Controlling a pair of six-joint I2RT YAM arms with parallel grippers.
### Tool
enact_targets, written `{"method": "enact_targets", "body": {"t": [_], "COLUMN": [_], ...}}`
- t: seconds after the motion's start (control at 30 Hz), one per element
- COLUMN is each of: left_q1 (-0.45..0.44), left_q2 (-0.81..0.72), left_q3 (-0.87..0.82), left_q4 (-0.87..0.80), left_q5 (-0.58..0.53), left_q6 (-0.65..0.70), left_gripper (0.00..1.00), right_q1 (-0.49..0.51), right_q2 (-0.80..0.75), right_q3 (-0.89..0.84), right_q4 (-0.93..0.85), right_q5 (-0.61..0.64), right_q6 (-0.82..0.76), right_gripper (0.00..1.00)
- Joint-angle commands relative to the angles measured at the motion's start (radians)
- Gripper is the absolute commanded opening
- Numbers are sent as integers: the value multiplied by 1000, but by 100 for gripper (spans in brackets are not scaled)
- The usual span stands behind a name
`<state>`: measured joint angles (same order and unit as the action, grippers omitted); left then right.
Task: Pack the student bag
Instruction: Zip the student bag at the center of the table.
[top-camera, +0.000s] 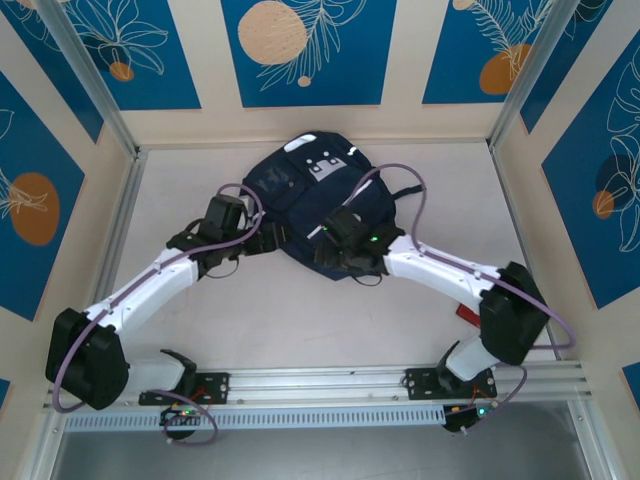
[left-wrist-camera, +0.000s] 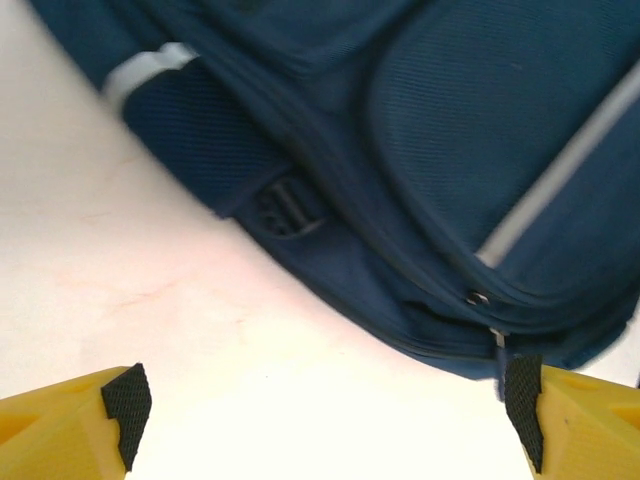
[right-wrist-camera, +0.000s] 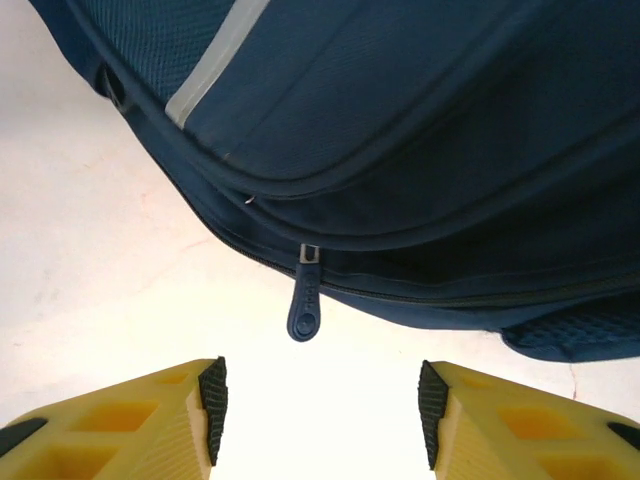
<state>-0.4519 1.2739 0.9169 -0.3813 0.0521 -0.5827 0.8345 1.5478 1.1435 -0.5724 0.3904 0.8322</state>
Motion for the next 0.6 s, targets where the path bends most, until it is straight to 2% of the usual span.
{"method": "enact_targets", "body": {"t": [0.0, 0.17, 0.27, 0.47, 0.57], "left_q1": [30, 44, 45, 46, 45], "left_q2": [-22, -25, -24, -11, -9], "left_q3": [-13, -12, -16, -14, -13], "left_q4": [-66, -73, -76, -73, -70], "left_q5": [-55, -95, -97, -102, -101], "left_q6": [-40, -48, -55, -60, -60], "left_gripper": [94, 94, 94, 94, 95], "right_q1": [51, 98, 111, 122, 113], "right_q2": [92, 213, 255, 311, 347], "right_q3": [99, 198, 219, 248, 290], "right_q4": [-104, -175, -201, -205, -239], "right_q5": [159, 231, 236, 234, 256], "right_q6": [-32, -21, 8, 28, 38], "right_gripper": [53, 48, 44, 42, 34]}}
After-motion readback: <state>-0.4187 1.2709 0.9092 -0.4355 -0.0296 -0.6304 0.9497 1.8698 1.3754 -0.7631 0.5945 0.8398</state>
